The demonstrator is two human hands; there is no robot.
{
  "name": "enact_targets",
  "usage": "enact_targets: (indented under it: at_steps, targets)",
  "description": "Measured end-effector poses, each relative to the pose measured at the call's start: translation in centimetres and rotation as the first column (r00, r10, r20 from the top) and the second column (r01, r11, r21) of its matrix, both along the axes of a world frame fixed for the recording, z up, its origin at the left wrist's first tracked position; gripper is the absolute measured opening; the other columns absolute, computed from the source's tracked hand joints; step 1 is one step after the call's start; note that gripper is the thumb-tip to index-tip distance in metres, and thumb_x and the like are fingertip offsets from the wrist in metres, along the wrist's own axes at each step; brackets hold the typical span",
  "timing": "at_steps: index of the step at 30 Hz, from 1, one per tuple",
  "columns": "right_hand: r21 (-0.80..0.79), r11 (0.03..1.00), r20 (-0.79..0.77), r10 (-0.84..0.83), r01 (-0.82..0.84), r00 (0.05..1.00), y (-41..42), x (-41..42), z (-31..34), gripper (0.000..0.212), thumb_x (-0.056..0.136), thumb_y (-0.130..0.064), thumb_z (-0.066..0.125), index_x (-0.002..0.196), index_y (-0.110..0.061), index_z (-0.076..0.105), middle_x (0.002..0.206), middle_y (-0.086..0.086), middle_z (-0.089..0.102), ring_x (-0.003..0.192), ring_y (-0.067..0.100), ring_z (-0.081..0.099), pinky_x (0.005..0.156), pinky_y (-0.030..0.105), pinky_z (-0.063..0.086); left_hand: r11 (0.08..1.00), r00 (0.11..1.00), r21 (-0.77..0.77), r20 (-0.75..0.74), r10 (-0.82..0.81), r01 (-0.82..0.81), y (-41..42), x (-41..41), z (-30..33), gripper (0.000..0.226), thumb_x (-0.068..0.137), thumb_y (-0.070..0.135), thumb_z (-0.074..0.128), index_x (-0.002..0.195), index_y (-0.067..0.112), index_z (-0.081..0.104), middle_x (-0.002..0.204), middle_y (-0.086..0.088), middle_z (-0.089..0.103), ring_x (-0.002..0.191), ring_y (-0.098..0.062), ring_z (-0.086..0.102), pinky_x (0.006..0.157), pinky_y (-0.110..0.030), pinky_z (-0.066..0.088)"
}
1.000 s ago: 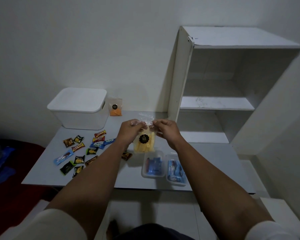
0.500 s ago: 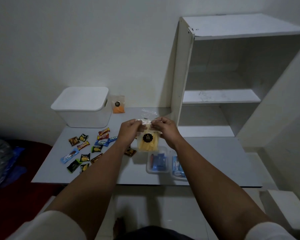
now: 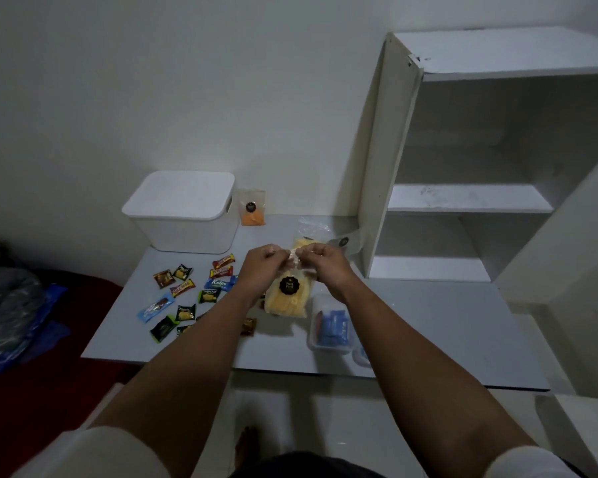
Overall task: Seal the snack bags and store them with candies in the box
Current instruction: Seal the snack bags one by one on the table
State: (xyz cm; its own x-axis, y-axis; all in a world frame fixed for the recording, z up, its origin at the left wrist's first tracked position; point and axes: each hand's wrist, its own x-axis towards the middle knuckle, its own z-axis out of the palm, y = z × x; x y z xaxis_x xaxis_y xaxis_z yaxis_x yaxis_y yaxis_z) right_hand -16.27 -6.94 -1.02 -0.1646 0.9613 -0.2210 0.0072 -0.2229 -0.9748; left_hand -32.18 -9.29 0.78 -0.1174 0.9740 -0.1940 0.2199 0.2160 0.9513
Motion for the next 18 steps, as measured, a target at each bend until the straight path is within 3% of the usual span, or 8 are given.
enact_targets:
  at_steps: [3, 7, 12, 15, 18]
  targets:
    - [-0.009, 1.000, -0.007, -0.013, 0.013, 1.000, 0.7, -0.9, 0.1, 0.008, 0.092, -0.021, 0.073, 0.088, -0.014, 0.073, 0.081, 0.003, 0.071, 0.073, 0.011, 0.066, 0.070, 0.025, 0.053, 0.999, 0.999, -0.030, 0.040, 0.025, -0.024, 0.7, -1.3, 0.0, 0.023, 0.099, 0.014, 0.050, 0.091, 0.011, 0.071, 0.089, -0.009, 0.078, 0.093, -0.023, 0.074, 0.086, -0.036, 0.057]
    - [-0.057, 0.998, 0.019, 0.015, -0.013, 1.000, 1.5, -2.0, 0.0, 0.019, 0.087, -0.025, 0.079, 0.096, -0.009, 0.077, 0.083, 0.002, 0.074, 0.078, 0.012, 0.070, 0.074, 0.031, 0.052, 1.000, 0.999, -0.006, 0.024, -0.025, 0.025, 1.7, -3.4, -0.1, 0.023, 0.103, 0.017, 0.050, 0.095, 0.012, 0.072, 0.088, -0.006, 0.078, 0.089, -0.021, 0.072, 0.088, -0.038, 0.056]
    - [0.017, 0.999, 0.054, 0.034, -0.035, 0.998, 3.1, -4.1, 0.8, 0.013, 0.091, -0.012, 0.072, 0.098, -0.003, 0.076, 0.087, 0.005, 0.074, 0.075, 0.009, 0.069, 0.064, 0.018, 0.052, 0.998, 0.998, 0.010, 0.004, -0.069, 0.069, 3.6, -5.4, 0.4, 0.026, 0.099, 0.015, 0.051, 0.093, 0.005, 0.073, 0.086, -0.009, 0.078, 0.090, -0.025, 0.073, 0.093, -0.042, 0.056]
    - [0.012, 0.999, 0.056, 0.040, -0.041, 0.998, 4.4, -5.8, 1.5, 0.017, 0.090, -0.018, 0.075, 0.100, -0.005, 0.078, 0.089, 0.005, 0.075, 0.081, 0.014, 0.069, 0.076, 0.029, 0.054, 0.997, 0.997, 0.041, 0.045, -0.061, 0.059, 5.3, -7.2, 1.0, 0.026, 0.099, 0.015, 0.052, 0.088, 0.006, 0.074, 0.086, -0.010, 0.077, 0.096, -0.034, 0.073, 0.096, -0.046, 0.057]
    - [-0.020, 1.000, -0.007, -0.017, 0.017, 1.000, 5.5, -7.4, 2.0, 0.021, 0.090, -0.027, 0.075, 0.100, -0.009, 0.078, 0.089, 0.002, 0.076, 0.087, 0.017, 0.069, 0.087, 0.038, 0.053, 0.996, 0.998, 0.085, 0.056, -0.031, 0.027, 7.2, -9.4, 1.4, 0.027, 0.102, 0.017, 0.052, 0.099, 0.000, 0.072, 0.092, -0.011, 0.076, 0.093, -0.027, 0.073, 0.096, -0.045, 0.057]
